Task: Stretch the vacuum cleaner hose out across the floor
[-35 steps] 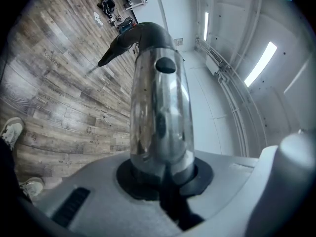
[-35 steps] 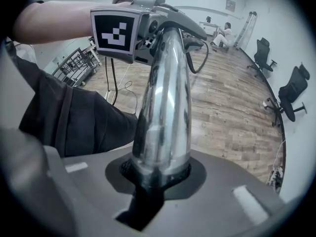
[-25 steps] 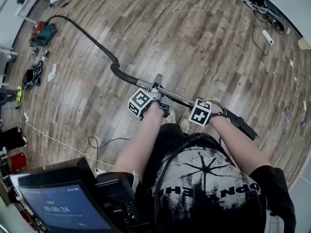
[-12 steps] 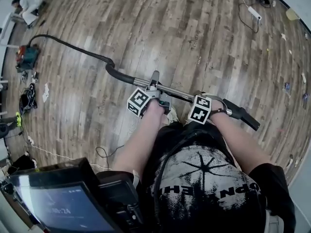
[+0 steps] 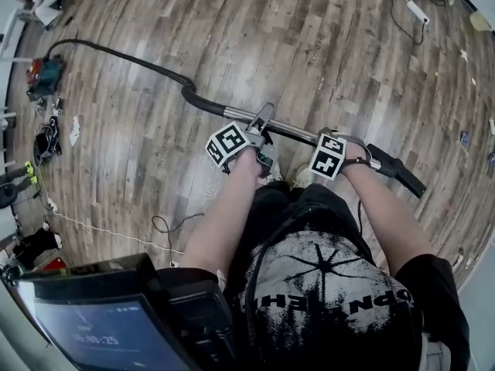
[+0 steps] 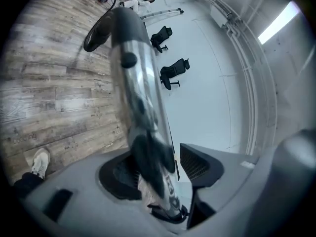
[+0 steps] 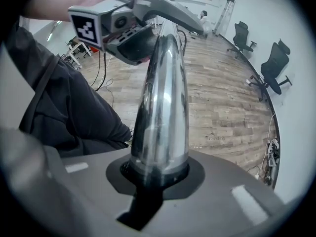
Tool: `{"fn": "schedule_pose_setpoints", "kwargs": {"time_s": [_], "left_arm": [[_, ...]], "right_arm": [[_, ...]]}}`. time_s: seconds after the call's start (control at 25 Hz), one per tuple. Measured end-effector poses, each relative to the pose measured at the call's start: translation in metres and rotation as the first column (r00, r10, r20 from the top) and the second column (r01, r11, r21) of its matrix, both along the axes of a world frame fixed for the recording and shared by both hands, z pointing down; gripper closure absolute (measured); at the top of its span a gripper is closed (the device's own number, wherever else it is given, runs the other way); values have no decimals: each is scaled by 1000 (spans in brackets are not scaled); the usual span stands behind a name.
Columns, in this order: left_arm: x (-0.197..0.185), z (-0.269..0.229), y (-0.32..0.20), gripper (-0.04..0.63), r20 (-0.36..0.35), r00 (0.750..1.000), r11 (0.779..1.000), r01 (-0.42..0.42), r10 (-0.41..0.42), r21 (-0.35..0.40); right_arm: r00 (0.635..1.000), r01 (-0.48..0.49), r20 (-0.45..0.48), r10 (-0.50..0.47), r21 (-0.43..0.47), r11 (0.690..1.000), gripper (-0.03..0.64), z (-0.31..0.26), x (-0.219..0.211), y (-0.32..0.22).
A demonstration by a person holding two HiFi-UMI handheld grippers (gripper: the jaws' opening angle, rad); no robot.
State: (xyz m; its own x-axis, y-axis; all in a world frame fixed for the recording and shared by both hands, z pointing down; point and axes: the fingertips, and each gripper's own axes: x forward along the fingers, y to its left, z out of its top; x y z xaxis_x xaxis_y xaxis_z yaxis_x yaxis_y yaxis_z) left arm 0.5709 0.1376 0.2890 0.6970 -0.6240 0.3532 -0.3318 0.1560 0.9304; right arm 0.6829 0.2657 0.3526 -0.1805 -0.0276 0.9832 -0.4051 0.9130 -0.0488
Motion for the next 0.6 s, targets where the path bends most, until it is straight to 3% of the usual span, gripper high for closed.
{"fn": "schedule_pose_setpoints", "kwargs": {"time_s": [0.16, 0.4, 0.52, 0.6], "left_arm": [[22, 4, 24, 397, 28, 997, 997, -75, 75, 3], [43, 4, 15, 592, 83, 980, 977, -190, 182, 99], [44, 9, 15, 595, 72, 965, 961, -258, 251, 101], [47, 18, 13, 595, 92, 940, 934, -338, 328, 119]], "right_arm": [[998, -66, -8, 65, -27, 997, 545, 16, 26, -19], [996, -78, -44, 76, -29, 997, 545, 63, 55, -36], [992, -103, -74, 98, -59, 993, 545, 81, 58, -28], [992, -94, -93, 89, -55, 994, 545, 92, 60, -26]]}}
